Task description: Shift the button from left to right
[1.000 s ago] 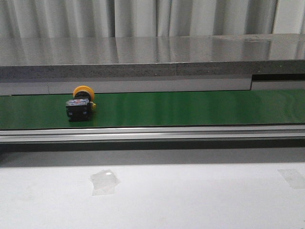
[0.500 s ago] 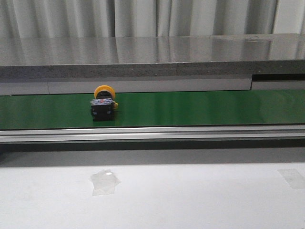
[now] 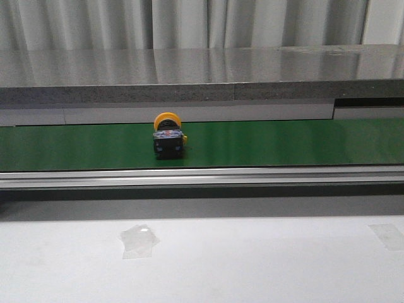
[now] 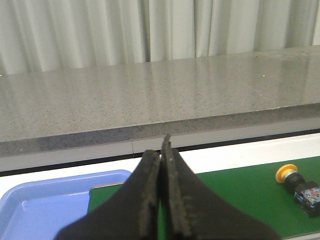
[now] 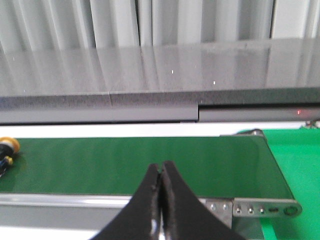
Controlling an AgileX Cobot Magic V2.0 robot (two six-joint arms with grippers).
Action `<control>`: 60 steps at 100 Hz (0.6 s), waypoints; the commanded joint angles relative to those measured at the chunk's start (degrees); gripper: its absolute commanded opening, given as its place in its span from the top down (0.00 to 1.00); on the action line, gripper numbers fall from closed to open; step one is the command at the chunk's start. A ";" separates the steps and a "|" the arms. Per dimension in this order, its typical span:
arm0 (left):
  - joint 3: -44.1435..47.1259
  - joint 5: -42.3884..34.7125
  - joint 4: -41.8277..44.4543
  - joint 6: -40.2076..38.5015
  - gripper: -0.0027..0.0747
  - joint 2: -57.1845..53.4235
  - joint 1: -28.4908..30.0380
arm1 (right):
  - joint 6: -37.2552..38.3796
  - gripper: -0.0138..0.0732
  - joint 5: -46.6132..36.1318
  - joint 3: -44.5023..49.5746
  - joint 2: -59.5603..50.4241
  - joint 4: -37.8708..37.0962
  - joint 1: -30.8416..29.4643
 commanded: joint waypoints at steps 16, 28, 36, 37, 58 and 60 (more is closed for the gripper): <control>-1.46 -4.68 -0.55 -0.05 0.99 0.31 -0.41 | -0.19 0.92 9.81 -12.28 14.23 0.24 0.11; -1.46 -4.68 -0.55 -0.05 0.99 0.31 -0.41 | -0.19 0.92 16.28 -17.35 22.94 0.24 0.11; -1.46 -4.68 -0.55 -0.05 0.99 0.31 -0.41 | -0.19 0.92 19.17 -20.83 28.56 0.24 0.11; -1.46 -4.68 -0.55 -0.05 0.99 0.31 -0.41 | -0.19 0.92 19.61 -21.46 29.53 0.24 0.11; -1.46 -4.68 -0.55 -0.05 0.99 0.31 -0.41 | -0.19 0.92 21.16 -28.31 41.07 0.98 0.11; -1.46 -4.68 -0.55 -0.05 0.99 0.31 -0.41 | -0.19 0.92 21.18 -28.64 41.54 1.04 0.11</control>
